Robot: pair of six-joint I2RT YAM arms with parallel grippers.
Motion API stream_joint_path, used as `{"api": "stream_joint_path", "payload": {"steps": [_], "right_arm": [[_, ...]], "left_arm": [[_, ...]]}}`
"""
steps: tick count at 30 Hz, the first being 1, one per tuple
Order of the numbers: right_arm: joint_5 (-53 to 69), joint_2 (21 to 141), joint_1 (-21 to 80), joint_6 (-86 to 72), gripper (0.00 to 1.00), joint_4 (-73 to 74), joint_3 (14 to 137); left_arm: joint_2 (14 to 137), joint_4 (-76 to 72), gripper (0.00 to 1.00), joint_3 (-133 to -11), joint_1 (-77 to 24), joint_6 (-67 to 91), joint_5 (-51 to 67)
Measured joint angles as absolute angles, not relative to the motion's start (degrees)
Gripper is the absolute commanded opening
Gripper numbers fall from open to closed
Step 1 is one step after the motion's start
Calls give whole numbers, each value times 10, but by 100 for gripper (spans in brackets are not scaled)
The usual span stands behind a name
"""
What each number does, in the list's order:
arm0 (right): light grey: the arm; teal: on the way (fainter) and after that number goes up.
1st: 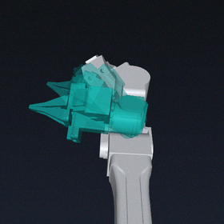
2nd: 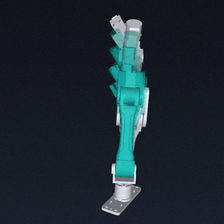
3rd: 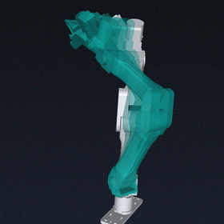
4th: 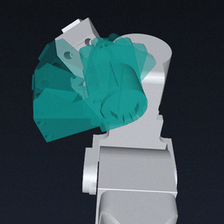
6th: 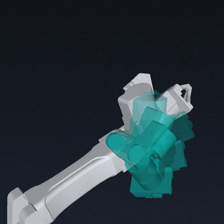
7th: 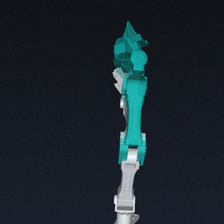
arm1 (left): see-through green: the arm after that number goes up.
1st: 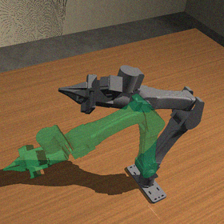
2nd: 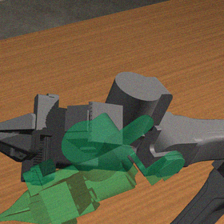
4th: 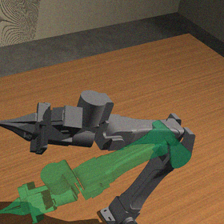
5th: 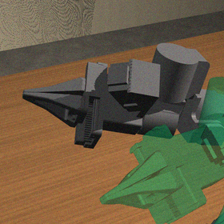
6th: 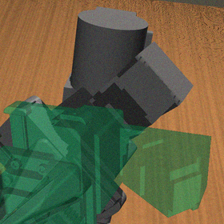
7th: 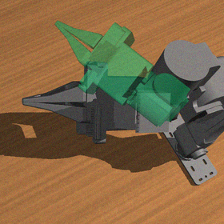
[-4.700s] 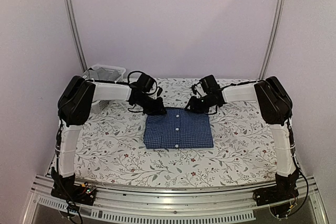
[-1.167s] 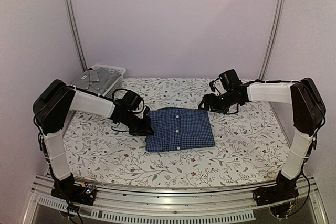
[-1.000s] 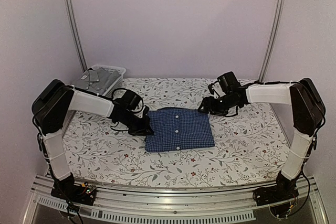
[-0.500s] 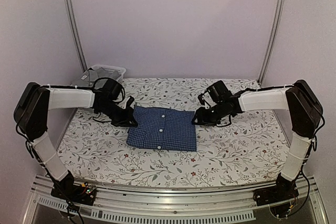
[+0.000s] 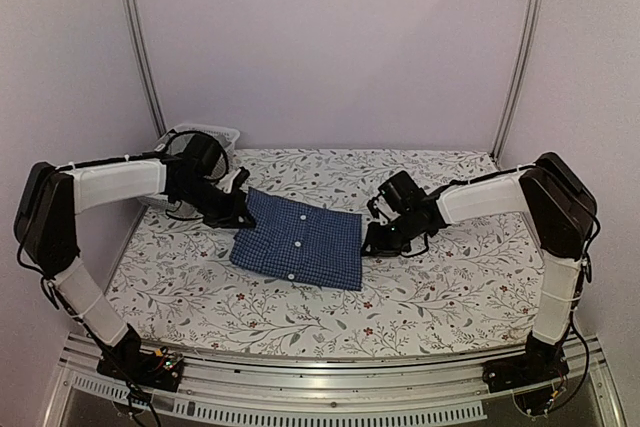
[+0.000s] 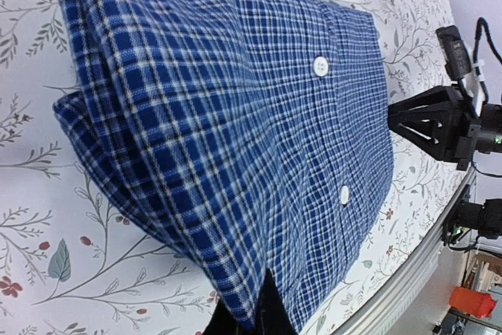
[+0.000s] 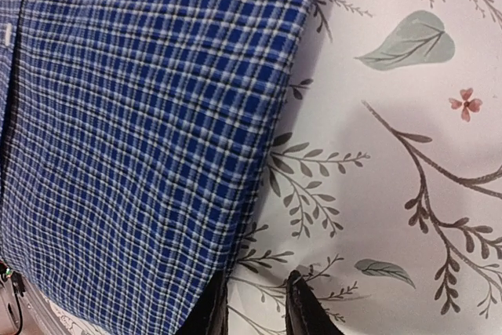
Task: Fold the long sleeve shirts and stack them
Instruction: Pick up the square-folded shirt from the center of the board.
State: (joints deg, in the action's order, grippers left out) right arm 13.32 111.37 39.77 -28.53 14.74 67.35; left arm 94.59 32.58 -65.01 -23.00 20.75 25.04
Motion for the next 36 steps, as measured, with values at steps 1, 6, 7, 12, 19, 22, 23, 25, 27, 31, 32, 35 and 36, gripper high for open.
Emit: {"api": "stream_joint_path", "payload": {"steps": [1,6,7,12,19,22,23,25,27,31,32,35,36], "right_arm": [[132,1120,399,-285,24,148,675],[125,1140,409,-286,24,140,696],[123,1142,411,-286,24,139,698],[100,1141,414,-287,21,140,698],[60,1103,416,-293,16,174,690],[58,1087,418,-294,16,179,700],[58,1087,420,-294,16,181,709],[58,1091,426,-294,15,182,732],[59,1100,435,-293,15,182,758],[62,1135,444,-291,14,177,790],[63,1146,446,-291,13,177,795],[66,1181,446,-291,11,179,797],[65,1192,446,-291,11,181,797]], "left_arm": [[941,327,0,-652,-230,207,251],[929,335,0,-658,-230,205,252],[929,336,0,-658,-229,205,252],[927,343,0,-658,-227,201,252],[925,348,0,-658,-220,196,252],[925,348,0,-658,-219,195,252],[925,348,0,-658,-219,195,253],[925,348,0,-658,-218,195,253],[925,349,0,-658,-217,195,253],[925,349,0,-658,-214,194,253],[925,350,0,-658,-213,193,253],[925,350,0,-658,-211,190,254],[925,350,0,-658,-211,190,254]]}}
